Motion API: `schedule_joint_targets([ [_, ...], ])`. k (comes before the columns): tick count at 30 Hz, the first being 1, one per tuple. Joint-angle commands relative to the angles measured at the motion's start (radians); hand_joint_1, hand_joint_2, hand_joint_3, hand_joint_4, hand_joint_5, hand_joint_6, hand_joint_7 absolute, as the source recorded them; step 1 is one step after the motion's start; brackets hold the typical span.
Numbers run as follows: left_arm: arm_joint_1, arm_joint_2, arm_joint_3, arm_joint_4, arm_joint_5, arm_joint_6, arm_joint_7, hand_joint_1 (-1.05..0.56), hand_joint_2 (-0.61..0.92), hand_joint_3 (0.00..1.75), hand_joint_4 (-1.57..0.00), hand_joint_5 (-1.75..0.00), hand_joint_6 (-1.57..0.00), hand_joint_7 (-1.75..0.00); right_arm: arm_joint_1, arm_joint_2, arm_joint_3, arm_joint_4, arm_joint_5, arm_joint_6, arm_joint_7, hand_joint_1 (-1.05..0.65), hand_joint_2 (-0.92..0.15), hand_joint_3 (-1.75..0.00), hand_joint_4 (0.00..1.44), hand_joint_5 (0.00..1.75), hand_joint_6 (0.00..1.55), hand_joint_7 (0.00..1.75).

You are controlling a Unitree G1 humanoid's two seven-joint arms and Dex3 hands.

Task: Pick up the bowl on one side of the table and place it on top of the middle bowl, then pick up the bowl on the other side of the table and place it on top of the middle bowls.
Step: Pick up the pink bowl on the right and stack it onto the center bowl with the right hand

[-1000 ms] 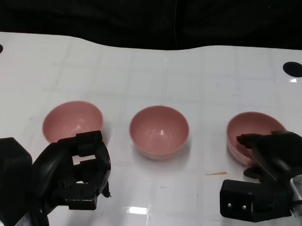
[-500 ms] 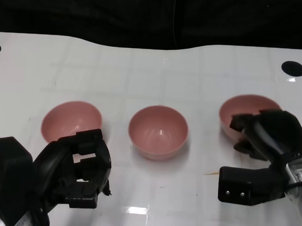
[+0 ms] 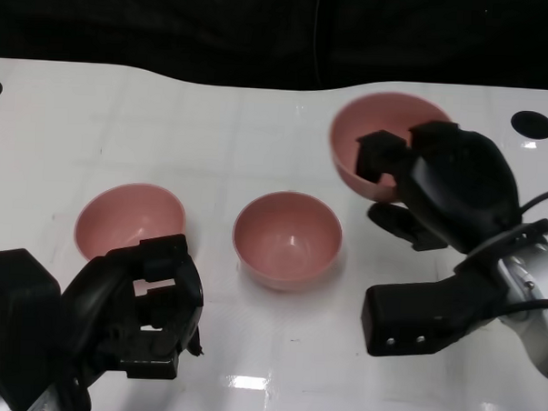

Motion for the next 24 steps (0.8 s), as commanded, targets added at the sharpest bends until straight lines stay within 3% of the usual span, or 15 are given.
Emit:
schedule_joint_targets([
  [1, 0.006, 0.009, 0.007, -0.012, 0.001, 0.011, 0.009, -0.15, 0.4, 1.34, -0.85, -1.68, -0.84, -1.53, -0.001, 0.033, 0.012, -0.039, 0.022, -0.005, 0.042, -0.28, -0.49, -0.93, 0.91, 1.75, 0.7, 1.69],
  [5, 0.007, 0.007, 0.01, -0.015, -0.006, 0.018, 0.008, -0.15, 0.38, 1.36, -0.85, -1.67, -0.84, -1.52, -0.002, 0.054, 0.013, -0.051, 0.026, -0.017, 0.063, -0.29, -0.51, -0.95, 0.92, 1.75, 0.76, 1.6],
  [8, 0.01, 0.014, 0.006, -0.022, 0.009, 0.013, 0.01, -0.16, 0.37, 1.37, -0.85, -1.67, -0.84, -1.51, -0.022, 0.104, 0.056, -0.006, -0.009, -0.022, 0.035, -0.27, -0.39, -1.1, 0.94, 1.75, 0.78, 1.62],
  [10, 0.01, 0.013, 0.006, -0.024, 0.01, 0.015, 0.012, -0.17, 0.36, 1.38, -0.84, -1.68, -0.84, -1.51, -0.027, 0.119, 0.065, 0.01, -0.015, -0.022, 0.03, -0.25, -0.34, -1.13, 0.94, 1.75, 0.74, 1.71],
  [19, 0.01, 0.012, 0.006, -0.025, 0.01, 0.016, 0.012, -0.17, 0.35, 1.4, -0.84, -1.68, -0.85, -1.5, -0.029, 0.125, 0.064, 0.019, -0.02, -0.025, 0.025, -0.25, -0.33, -1.14, 0.94, 1.75, 0.72, 1.75],
  [20, 0.013, 0.007, 0.0, -0.036, 0.011, 0.026, 0.02, -0.17, 0.35, 1.4, -0.84, -1.68, -0.85, -1.5, -0.035, 0.143, 0.082, 0.076, -0.019, -0.029, 0.025, -0.25, -0.33, -1.14, 0.94, 1.75, 0.72, 1.75],
  [21, 0.015, 0.002, -0.005, -0.044, 0.011, 0.033, 0.025, -0.17, 0.35, 1.39, -0.84, -1.68, -0.85, -1.5, -0.04, 0.156, 0.096, 0.12, -0.017, -0.032, 0.024, -0.25, -0.43, -0.96, 0.93, 1.75, 0.77, 1.49],
  [22, 0.016, -0.001, -0.008, -0.051, 0.009, 0.042, 0.03, -0.17, 0.36, 1.37, -0.84, -1.68, -0.85, -1.5, -0.045, 0.168, 0.109, 0.165, -0.013, -0.04, 0.022, -0.25, -0.54, -0.79, 0.92, 1.75, 0.81, 1.37],
  [23, 0.017, -0.003, -0.01, -0.055, 0.007, 0.049, 0.035, -0.17, 0.36, 1.37, -0.84, -1.68, -0.85, -1.5, -0.05, 0.177, 0.118, 0.202, -0.012, -0.048, 0.017, -0.24, -0.59, -0.75, 0.91, 1.75, 0.74, 1.53],
  [24, 0.017, -0.004, -0.011, -0.057, 0.007, 0.053, 0.036, -0.16, 0.38, 1.35, -0.84, -1.67, -0.85, -1.5, -0.054, 0.179, 0.123, 0.221, -0.011, -0.053, 0.012, -0.24, -0.62, -0.74, 0.9, 1.75, 0.72, 1.58],
])
